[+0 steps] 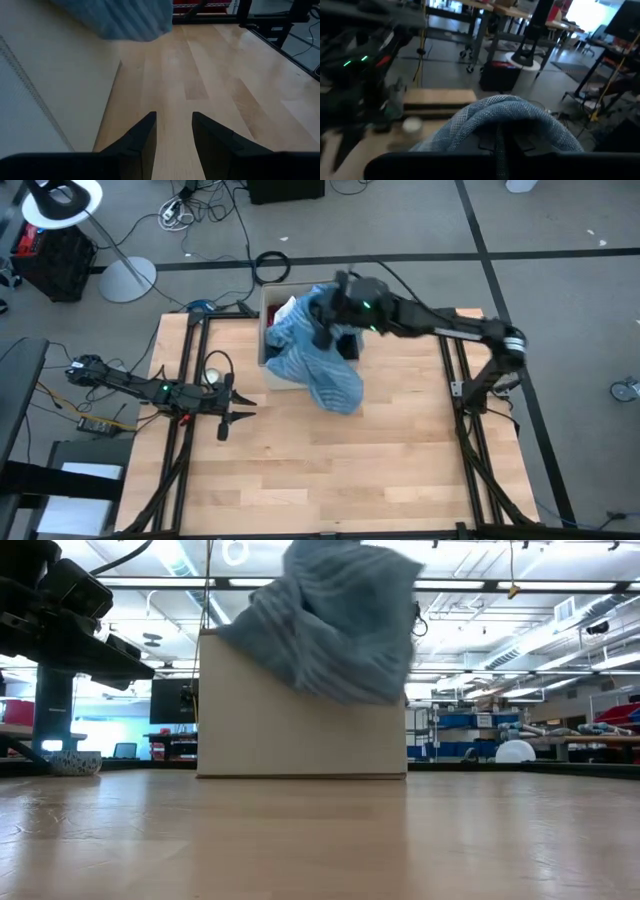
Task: Sort clothes
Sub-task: Put the blue striped shirt into the laundry organizer
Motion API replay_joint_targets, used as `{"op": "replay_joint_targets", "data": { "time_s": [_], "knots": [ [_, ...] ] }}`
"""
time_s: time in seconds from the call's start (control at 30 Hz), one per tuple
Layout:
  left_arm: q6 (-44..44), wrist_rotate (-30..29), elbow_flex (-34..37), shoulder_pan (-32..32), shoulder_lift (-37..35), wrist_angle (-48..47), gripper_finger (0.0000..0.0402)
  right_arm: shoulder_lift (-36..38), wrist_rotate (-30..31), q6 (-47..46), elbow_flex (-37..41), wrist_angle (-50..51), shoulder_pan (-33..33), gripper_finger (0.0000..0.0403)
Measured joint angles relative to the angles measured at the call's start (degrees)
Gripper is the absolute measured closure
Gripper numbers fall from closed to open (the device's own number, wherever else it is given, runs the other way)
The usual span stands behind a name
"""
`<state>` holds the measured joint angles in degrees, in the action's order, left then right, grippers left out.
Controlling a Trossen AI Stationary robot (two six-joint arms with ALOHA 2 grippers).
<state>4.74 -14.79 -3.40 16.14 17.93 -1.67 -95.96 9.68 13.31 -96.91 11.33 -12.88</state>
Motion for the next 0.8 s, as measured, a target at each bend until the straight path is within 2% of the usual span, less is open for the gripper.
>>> {"op": "replay_joint_targets", "data": {
  "time_s": [0.13,0.23,0.33,0.47,0.57,0.67,0.8],
  "knots": [
    [-0.1,0.0,0.0,0.0,0.0,-0.2,0.027,-7.6,-2.3,0.5,-9.0,-1.4,-3.6,0.0397],
    [-0.2,0.0,0.0,0.0,0.0,-0.4,0.027,-11.7,-3.8,-0.3,-12.6,-1.3,-5.4,0.0397],
    [-0.2,0.0,0.0,0.0,0.0,-0.8,0.0271,-14.3,-4.3,-2.7,-12.9,1.1,-6.3,0.0397],
    [-1.3,-0.4,0.0,0.0,0.0,-1.0,0.0271,-18.1,-4.4,-6.0,-12.9,9.2,-6.4,0.0397],
    [-1.6,-0.4,0.0,0.0,0.0,-1.0,0.0271,-21.4,-6.6,-10.3,-12.9,13.6,-6.4,0.0396],
    [-1.6,-0.4,0.0,0.0,0.0,-1.0,0.027,-24.9,-10.2,-14.5,-12.9,15.1,-6.4,0.0395],
    [-1.5,-0.4,0.0,0.0,0.0,-1.0,0.0271,-29.3,-11.0,-16.5,-13.1,13.2,-6.7,0.0376]
  ]
}}
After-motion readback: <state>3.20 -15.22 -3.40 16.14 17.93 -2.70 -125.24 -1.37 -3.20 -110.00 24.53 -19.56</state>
